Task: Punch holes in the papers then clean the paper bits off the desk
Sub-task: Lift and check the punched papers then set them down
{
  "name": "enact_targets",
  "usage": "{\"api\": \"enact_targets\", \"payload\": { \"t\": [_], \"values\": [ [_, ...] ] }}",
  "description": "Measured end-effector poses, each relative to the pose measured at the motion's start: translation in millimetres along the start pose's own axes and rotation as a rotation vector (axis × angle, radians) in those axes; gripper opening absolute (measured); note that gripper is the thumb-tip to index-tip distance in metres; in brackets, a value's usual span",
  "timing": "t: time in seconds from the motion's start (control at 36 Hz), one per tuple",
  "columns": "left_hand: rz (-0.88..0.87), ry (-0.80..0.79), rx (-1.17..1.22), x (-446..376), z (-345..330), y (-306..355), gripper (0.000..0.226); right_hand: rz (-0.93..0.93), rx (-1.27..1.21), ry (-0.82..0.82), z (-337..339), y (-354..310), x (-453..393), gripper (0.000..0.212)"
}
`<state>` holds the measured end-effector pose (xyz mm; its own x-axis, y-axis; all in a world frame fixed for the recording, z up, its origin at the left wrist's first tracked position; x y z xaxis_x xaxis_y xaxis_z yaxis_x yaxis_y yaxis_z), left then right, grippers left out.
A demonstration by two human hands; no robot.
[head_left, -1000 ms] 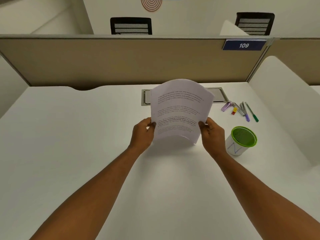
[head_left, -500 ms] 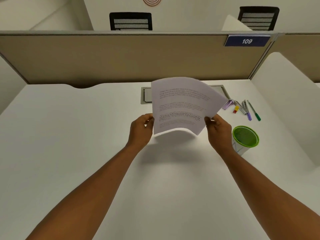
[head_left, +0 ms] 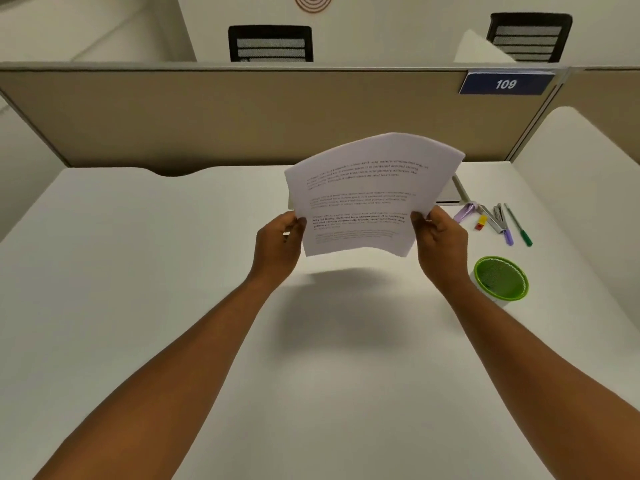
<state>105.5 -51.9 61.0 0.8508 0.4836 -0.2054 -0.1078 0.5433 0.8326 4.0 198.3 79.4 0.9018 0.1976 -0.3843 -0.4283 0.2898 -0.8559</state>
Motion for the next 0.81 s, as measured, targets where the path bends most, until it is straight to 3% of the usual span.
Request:
{"api": "enact_targets", "payload": {
  "t": [0.25, 0.5, 0.81],
  "values": [
    [0.059, 0.096, 0.029, -8, 34, -17, 0.014, -0.039, -0.118, -0.079, -34, -17, -2, 0.015],
    [0.188, 0.134, -0.018, -10, 74, -55, 0.019, -0.353, -0.481, -0.101, -93, -16, 13, 0.015],
    [0.413, 0.178, -0.063, -1, 111, -116, 0.023, -0.688, -0.484, -0.209, -173, 0, 50, 0.012]
  ]
}}
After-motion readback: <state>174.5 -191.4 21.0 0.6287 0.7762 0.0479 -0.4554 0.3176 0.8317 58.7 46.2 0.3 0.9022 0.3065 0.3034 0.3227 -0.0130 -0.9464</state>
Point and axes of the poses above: each hand's wrist, its own x-axis away from the middle knuckle, its own z-axis out of the back of the hand, y = z × x, the point moved 4 cm from there along -x, towards the middle knuckle, and after that the axes turned 8 degrees about -x, right-handed, at the moved point
